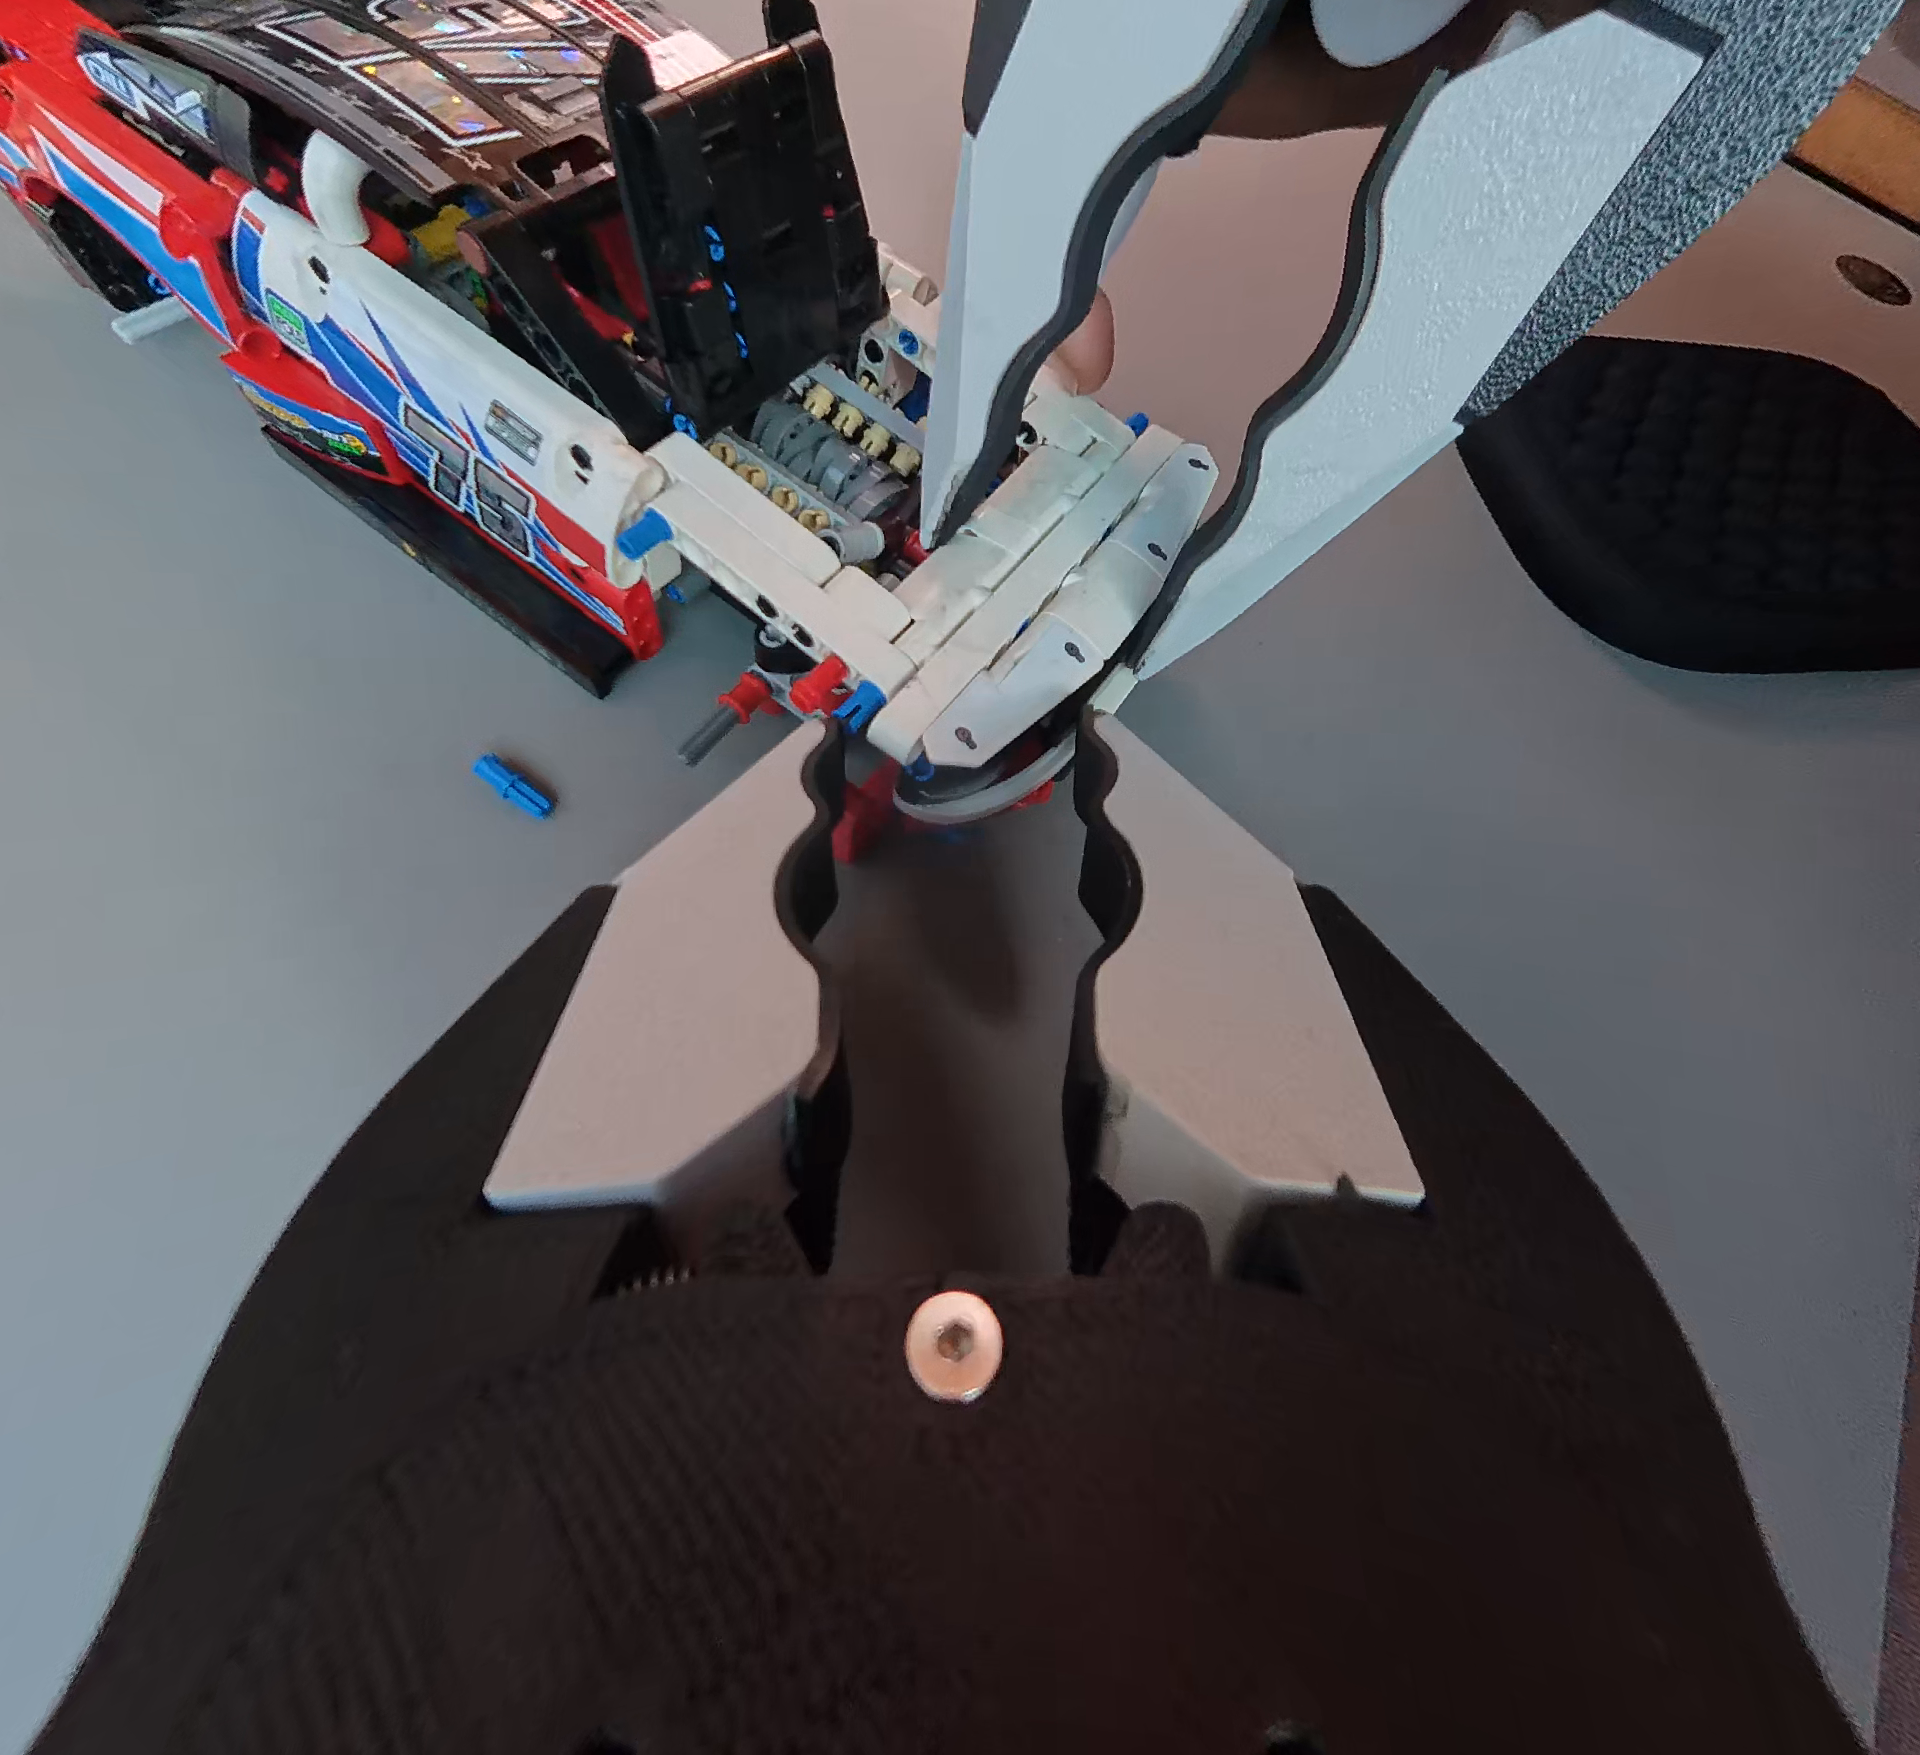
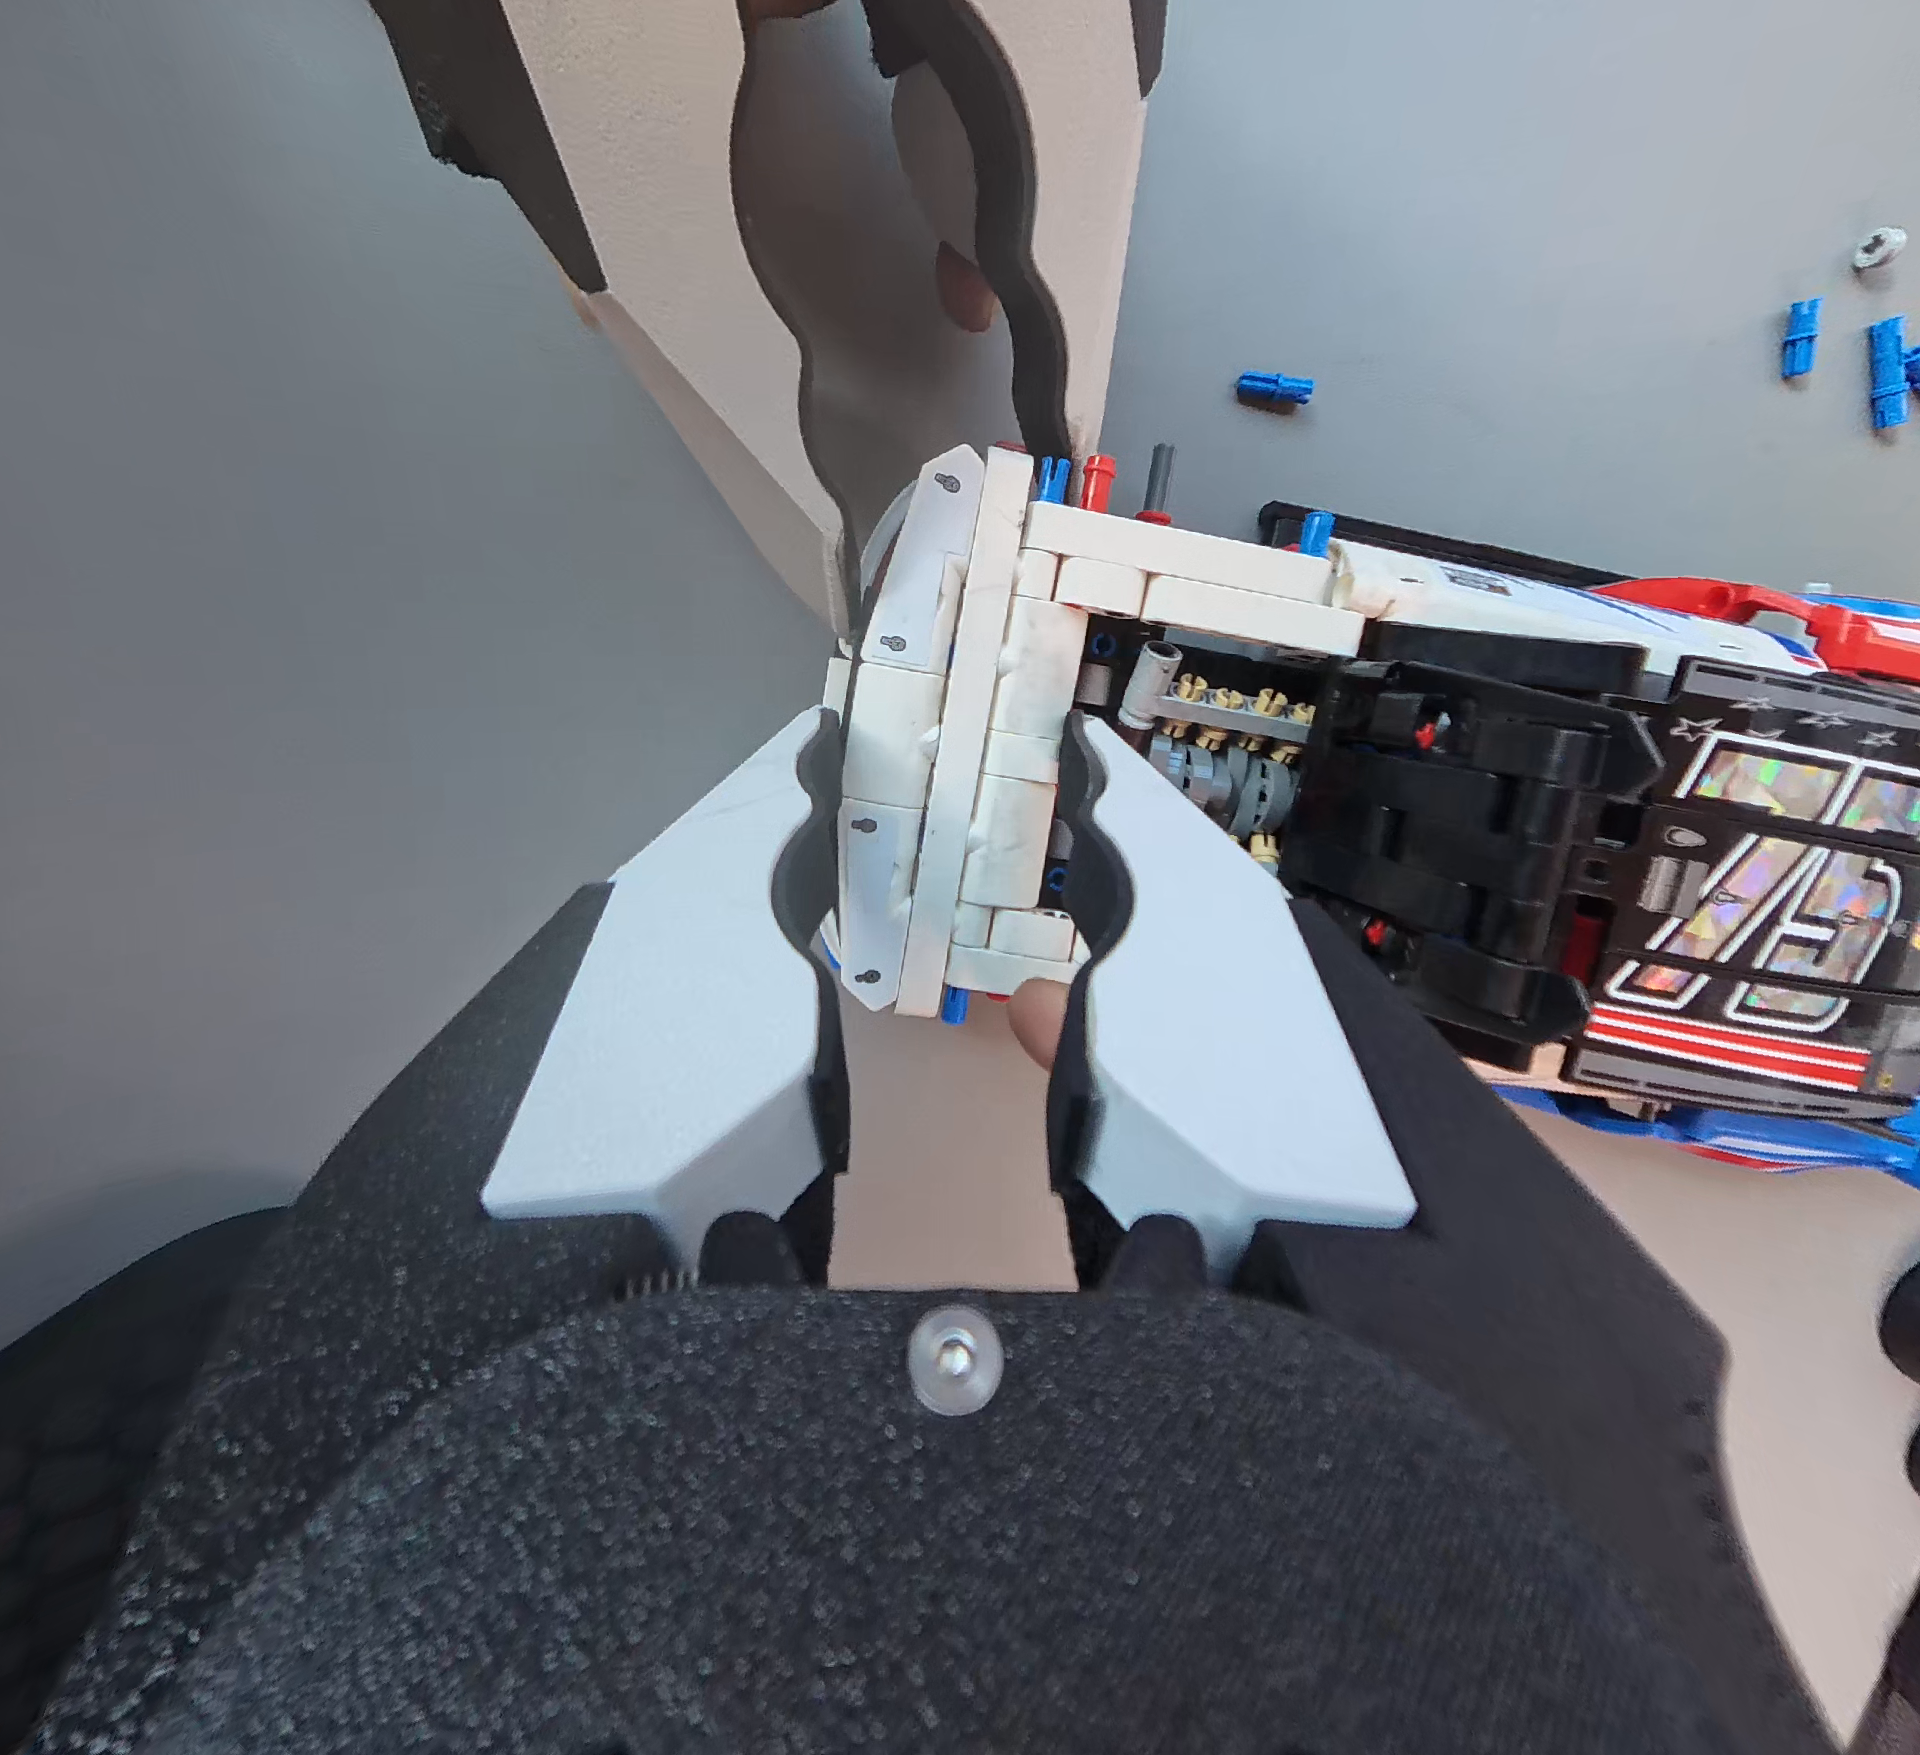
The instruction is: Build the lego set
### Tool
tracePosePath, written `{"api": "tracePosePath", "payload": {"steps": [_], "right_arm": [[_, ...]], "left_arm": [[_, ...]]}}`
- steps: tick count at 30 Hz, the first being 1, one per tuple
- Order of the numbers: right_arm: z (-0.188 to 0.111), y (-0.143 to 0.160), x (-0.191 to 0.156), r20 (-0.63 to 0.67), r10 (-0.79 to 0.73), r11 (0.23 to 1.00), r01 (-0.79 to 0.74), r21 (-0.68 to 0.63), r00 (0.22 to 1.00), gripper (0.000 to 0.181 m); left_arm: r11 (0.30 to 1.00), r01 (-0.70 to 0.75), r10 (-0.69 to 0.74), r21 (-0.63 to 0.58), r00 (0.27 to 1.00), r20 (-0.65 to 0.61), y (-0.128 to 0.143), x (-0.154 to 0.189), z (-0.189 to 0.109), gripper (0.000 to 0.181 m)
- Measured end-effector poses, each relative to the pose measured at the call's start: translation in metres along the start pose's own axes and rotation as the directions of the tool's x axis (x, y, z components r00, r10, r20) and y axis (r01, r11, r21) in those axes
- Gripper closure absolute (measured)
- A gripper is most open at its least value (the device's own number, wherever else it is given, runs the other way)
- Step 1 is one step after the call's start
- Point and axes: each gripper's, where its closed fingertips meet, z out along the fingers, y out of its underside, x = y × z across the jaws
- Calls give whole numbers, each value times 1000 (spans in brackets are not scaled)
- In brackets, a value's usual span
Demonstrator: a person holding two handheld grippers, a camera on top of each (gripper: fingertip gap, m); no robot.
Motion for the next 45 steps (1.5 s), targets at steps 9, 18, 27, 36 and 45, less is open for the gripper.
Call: {"api": "tracePosePath", "payload": {"steps": [9,18,27,36,45], "right_arm": [[-1,-1,0,42,12,1000,-13,18,999,141],[-2,-1,-1,76,19,999,-21,33,997,142],[0,0,1,23,-26,1000,26,3,999,142],[0,0,1,-4,-43,999,43,8,999,142],[0,1,3,-6,-10,1000,10,-20,1000,141]], "left_arm": [[1000,13,-13,1,1000,-14,0,0,-1,140],[997,75,-75,7,996,-46,-1,1,-1,140],[999,40,-40,-7,999,-10,0,-1,2,137],[1000,12,-12,-3,1000,-1,0,-1,2,138],[1000,-25,25,3,1000,6,-1,-2,0,138]]}}
